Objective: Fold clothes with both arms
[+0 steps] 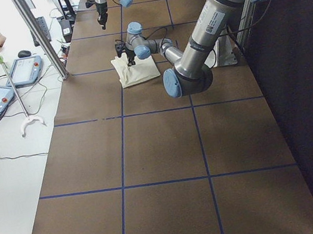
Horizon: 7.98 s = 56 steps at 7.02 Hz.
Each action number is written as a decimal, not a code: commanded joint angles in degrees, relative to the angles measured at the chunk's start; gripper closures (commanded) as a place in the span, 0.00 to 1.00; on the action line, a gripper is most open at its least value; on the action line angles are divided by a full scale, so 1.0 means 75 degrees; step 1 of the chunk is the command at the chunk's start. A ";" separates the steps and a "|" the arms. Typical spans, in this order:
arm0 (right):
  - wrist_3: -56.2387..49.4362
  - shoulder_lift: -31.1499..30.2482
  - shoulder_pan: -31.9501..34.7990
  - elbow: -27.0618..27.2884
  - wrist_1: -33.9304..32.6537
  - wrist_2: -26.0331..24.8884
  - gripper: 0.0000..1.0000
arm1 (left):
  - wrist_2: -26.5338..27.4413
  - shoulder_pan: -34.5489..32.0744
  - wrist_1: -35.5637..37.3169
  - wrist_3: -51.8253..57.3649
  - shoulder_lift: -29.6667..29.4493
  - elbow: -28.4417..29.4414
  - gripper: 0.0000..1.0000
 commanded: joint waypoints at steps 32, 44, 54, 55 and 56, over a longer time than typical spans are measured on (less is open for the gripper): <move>-0.7829 -0.5138 0.3749 0.3662 -0.3489 0.0926 0.00 | -0.4990 -0.8157 0.3135 1.1075 0.7500 -0.3659 0.00; -0.7817 -0.5220 0.3726 0.3639 -0.3466 0.1184 0.00 | -0.4486 -0.7102 0.3814 1.1075 0.7946 -0.3871 0.00; -0.7771 -0.5162 0.3726 0.3686 -0.3454 0.1371 0.00 | -0.4920 -0.7957 0.4566 1.2200 0.7805 -0.4282 0.00; -0.7770 -0.5138 0.3737 0.3697 -0.3454 0.1360 0.00 | -0.4920 -0.7969 0.4553 1.2200 0.7759 -0.4269 0.00; -0.7817 -0.5138 0.3738 0.3663 -0.3454 0.1325 0.00 | -0.4931 -0.8073 0.4542 1.2212 0.7735 -0.4269 0.00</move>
